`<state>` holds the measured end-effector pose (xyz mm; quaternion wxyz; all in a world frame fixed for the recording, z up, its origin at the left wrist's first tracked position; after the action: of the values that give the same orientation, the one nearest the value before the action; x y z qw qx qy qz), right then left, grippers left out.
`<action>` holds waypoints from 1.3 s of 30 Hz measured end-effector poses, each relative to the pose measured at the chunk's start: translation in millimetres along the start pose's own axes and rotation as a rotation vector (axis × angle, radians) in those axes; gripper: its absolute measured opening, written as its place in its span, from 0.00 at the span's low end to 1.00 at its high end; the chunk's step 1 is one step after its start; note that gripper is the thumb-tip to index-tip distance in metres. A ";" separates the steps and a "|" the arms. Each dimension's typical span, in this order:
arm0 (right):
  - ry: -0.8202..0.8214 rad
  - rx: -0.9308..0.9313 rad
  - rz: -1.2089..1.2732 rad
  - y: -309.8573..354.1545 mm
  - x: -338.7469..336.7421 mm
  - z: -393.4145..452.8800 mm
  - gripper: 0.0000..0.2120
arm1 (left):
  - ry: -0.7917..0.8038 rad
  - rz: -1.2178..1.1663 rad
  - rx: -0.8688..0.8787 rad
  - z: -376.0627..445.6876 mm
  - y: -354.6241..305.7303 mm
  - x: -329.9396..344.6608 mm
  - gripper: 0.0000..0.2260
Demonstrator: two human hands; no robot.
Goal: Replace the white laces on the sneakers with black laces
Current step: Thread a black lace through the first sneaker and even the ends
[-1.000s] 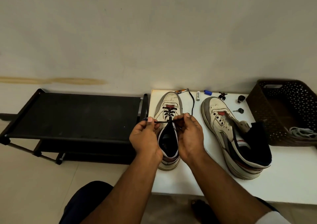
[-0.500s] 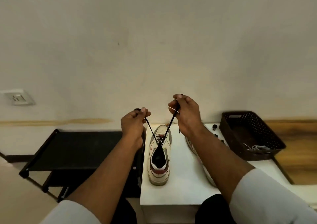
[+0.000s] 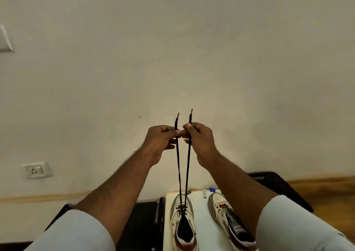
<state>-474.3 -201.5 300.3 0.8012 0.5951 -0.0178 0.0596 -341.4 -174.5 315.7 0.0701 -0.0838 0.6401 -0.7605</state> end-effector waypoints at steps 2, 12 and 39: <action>-0.017 -0.008 -0.005 3.3 -2.6 -0.4 0.08 | -0.015 -0.027 0.045 -1.6 -4.5 4.7 0.02; 0.083 -0.119 -0.108 6.1 -0.2 0.0 0.08 | -0.095 -0.049 0.166 -6.1 -14.9 6.4 0.01; 0.568 0.408 -0.397 -242.7 -12.6 -48.1 0.11 | -0.376 -0.169 0.183 79.6 51.0 -34.7 0.09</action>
<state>-460.5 -225.6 54.1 0.6357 0.6936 0.3318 0.0681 -290.3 -252.4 277.4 0.1316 -0.2707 0.5349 -0.7895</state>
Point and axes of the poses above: each hand's wrist, its own z-axis towards the middle knuckle, its own x-axis out of the palm, y = z × x, the point moved 2 cm from there along z, towards the middle knuckle, and after that the axes turned 6 degrees about -z, right-handed, at the moved point
